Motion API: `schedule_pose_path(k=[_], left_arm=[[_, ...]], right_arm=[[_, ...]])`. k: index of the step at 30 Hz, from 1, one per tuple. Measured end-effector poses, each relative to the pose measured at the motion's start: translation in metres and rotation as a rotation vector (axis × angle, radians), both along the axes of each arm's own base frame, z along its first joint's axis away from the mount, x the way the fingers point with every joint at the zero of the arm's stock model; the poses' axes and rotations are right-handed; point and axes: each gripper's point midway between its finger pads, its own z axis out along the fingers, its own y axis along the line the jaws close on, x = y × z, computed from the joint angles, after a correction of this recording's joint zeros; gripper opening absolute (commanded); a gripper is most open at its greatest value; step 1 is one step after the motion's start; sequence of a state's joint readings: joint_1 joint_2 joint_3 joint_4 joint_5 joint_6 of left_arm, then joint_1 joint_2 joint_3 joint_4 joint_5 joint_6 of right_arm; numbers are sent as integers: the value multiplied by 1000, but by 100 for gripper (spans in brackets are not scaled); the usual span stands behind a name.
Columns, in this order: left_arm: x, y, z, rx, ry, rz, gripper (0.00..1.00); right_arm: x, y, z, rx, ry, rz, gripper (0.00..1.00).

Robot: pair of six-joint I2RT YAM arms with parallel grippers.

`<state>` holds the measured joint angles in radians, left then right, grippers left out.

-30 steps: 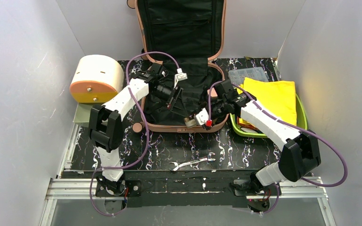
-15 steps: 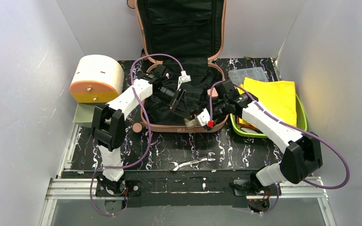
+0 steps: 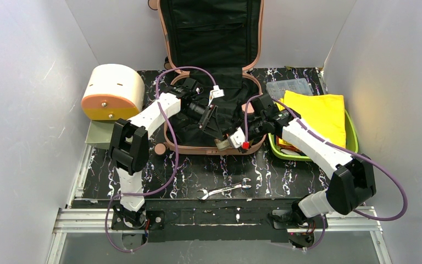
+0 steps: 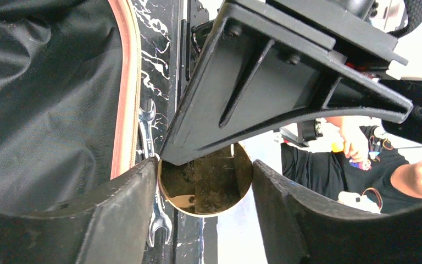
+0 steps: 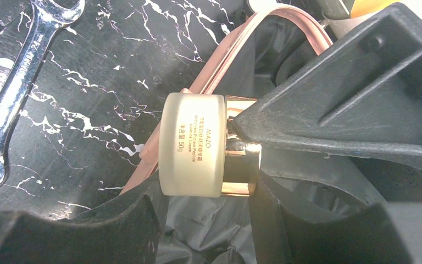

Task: Open, take out, and arrange the luggage
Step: Pass from the right arm to the left

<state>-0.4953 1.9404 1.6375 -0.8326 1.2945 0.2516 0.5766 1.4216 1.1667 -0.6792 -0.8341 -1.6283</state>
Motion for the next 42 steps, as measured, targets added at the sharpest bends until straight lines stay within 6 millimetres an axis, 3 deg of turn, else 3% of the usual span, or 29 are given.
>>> schedule_pose_path(k=[6, 8, 11, 13, 14, 23, 28, 36, 42], left_arm=[[-2, 0, 0, -2, 2, -6, 31], [-2, 0, 0, -3, 0, -8, 22], [-2, 0, 0, -2, 2, -8, 12], [-2, 0, 1, -2, -2, -10, 8], [-3, 0, 0, 0, -4, -11, 5], [2, 1, -3, 32, -33, 1, 0], [20, 14, -6, 61, -54, 58, 0], [64, 61, -8, 137, -114, 231, 0], [76, 105, 10, 215, -222, 377, 0]], right_arm=[[0, 0, 0, -1, 1, 1, 48], [0, 0, 0, -1, 0, 2, 53], [0, 0, 0, -1, 0, 2, 72], [0, 1, 0, 4, 0, 2, 96], [0, 1, 1, 8, 0, 1, 98], [9, 4, 8, 40, 12, -55, 98], [19, -3, 18, 51, 10, -127, 99], [27, -16, 35, 66, -25, -218, 99], [30, -26, 25, 48, -26, -288, 98]])
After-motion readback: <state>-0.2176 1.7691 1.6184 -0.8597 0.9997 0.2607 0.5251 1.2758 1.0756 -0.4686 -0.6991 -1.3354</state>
